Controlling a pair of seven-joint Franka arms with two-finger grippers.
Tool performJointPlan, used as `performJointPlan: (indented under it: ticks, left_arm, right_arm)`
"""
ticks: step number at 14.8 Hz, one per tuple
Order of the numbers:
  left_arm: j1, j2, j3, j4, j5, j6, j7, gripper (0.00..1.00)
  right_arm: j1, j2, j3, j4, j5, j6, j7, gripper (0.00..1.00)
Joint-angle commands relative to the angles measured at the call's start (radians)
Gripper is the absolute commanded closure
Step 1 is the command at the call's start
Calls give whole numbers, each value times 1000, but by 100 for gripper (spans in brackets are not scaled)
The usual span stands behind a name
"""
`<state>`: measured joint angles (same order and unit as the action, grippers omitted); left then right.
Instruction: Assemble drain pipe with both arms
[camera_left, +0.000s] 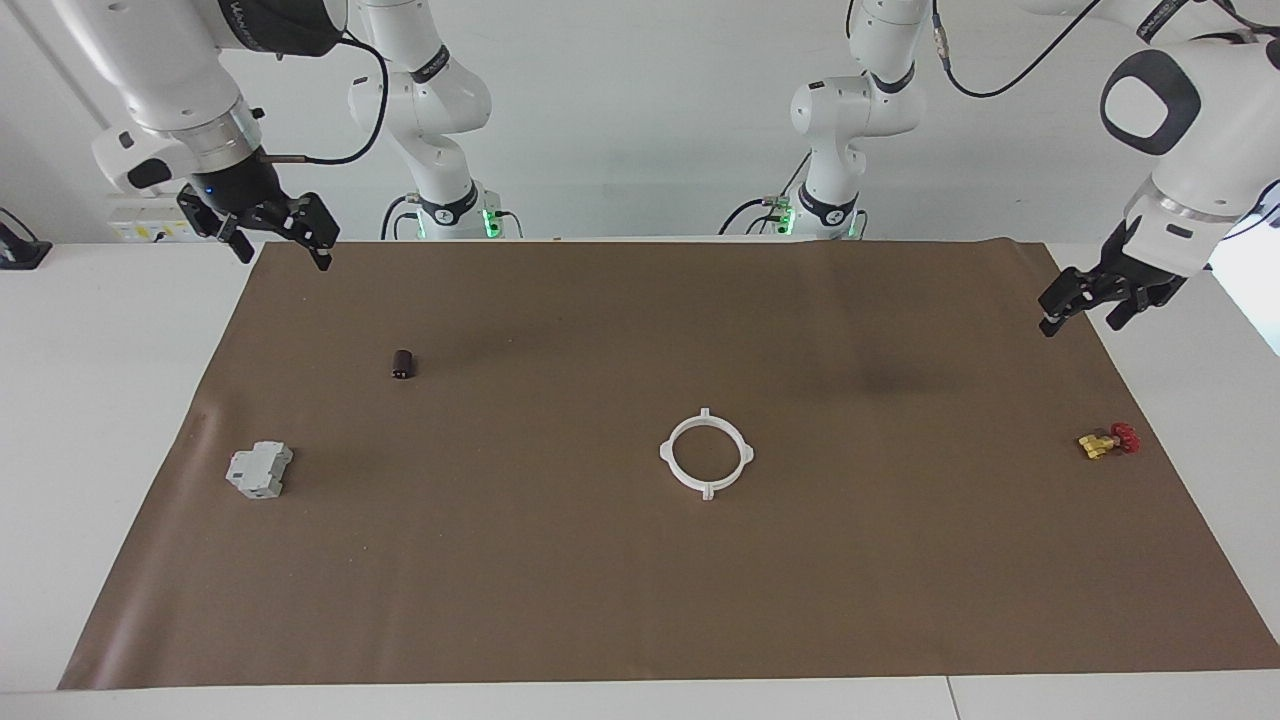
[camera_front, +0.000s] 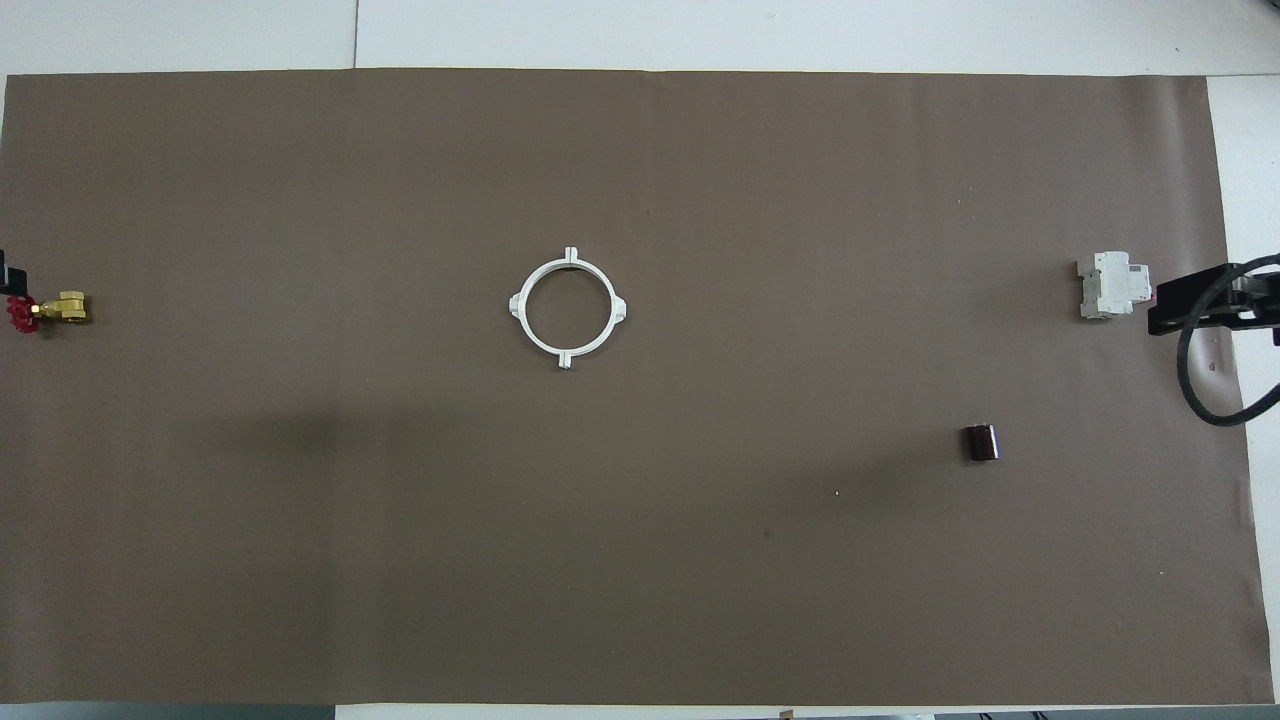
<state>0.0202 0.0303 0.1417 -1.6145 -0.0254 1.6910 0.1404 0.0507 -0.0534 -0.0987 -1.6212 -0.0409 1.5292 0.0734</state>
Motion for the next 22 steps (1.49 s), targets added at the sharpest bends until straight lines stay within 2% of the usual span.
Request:
performJointPlan:
  ticks: [1, 10, 16, 22]
  left_arm:
    - [3, -46, 4, -39, -18, -16, 15, 0]
    - [-13, -78, -4, -61, -14, -24, -25, 0]
    - [-63, -61, -11, -24, 54, -25, -58, 0]
    - [-68, -63, -13, -28, 45, -28, -67, 0]
  right_arm:
    - [-6, -2, 2, -2, 22, -12, -24, 0]
    - [-6, -2, 2, -2, 22, -12, -24, 0]
    - [-6, -2, 2, -2, 22, -12, -24, 0]
    - [-6, -2, 2, -2, 22, -12, -24, 0]
